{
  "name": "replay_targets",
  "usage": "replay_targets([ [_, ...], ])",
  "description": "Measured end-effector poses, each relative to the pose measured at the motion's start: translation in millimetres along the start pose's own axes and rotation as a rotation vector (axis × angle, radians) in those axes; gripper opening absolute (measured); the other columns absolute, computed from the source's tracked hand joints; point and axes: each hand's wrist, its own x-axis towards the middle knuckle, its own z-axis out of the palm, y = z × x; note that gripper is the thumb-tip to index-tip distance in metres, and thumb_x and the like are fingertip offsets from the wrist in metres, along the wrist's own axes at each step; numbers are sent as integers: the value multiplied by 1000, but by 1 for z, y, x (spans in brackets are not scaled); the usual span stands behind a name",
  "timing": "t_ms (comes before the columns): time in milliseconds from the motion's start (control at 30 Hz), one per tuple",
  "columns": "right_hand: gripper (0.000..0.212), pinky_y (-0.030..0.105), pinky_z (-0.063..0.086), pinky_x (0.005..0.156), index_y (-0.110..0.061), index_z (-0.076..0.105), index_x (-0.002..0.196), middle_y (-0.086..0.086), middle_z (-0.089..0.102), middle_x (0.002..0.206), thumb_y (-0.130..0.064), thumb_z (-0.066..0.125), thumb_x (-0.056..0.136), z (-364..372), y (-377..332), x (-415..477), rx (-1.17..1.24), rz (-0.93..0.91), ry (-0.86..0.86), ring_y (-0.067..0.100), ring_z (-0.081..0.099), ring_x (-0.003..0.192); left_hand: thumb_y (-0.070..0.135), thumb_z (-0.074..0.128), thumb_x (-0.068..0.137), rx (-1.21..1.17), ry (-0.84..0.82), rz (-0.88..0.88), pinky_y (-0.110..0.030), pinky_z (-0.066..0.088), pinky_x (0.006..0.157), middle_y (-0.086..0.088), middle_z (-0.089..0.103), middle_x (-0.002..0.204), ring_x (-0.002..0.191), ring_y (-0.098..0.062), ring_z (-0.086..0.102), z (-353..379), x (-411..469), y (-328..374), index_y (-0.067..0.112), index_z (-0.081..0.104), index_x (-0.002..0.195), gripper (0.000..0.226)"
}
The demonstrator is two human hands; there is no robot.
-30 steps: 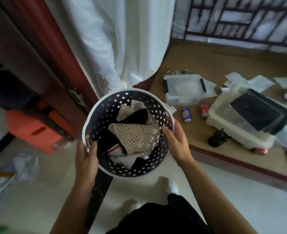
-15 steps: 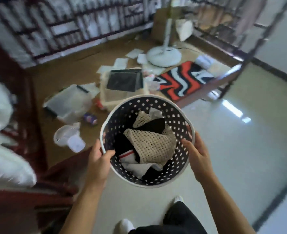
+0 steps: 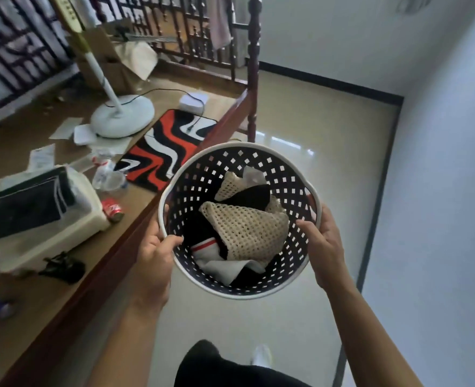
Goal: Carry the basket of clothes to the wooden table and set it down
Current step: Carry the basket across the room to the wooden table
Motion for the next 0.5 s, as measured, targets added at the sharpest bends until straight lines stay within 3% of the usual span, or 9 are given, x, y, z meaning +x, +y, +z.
replay_targets([
  [133, 41, 28, 61, 77, -41, 64, 114, -10, 74, 106, -18, 58, 81, -20, -3, 64, -1, 29, -10, 14, 71, 103, -15, 39, 90, -19, -4, -32, -28, 60, 81, 1, 77, 115, 107, -14, 73, 43, 50, -7, 26, 65, 129, 62],
  [267, 39, 29, 61, 75, -38, 63, 115, -2, 72, 110, -18, 57, 82, -30, 2, 146, -3, 55, -3, 22, 69, 106, -16, 36, 92, -4, -32, -53, -19, 59, 76, 9, 79, 111, 104, -7, 73, 96, 122, -12, 28, 63, 129, 63],
  [367, 39, 29, 62, 75, -29, 62, 123, 5, 72, 115, -11, 56, 90, -41, -2, 218, 10, 63, 25, 31, 69, 112, -17, 33, 93, -1, -61, -59, -17, 58, 75, 18, 79, 103, 99, 0, 73, 147, 187, -9, 34, 66, 114, 65],
  [500, 44, 39, 62, 83, -33, 60, 129, 9, 71, 122, -13, 55, 90, -64, -31, 310, 27, 60, 101, 33, 69, 116, -14, 35, 94, 3, -164, -68, -24, 59, 83, 6, 77, 117, 113, -13, 71, 225, 276, 15, 33, 67, 121, 63],
])
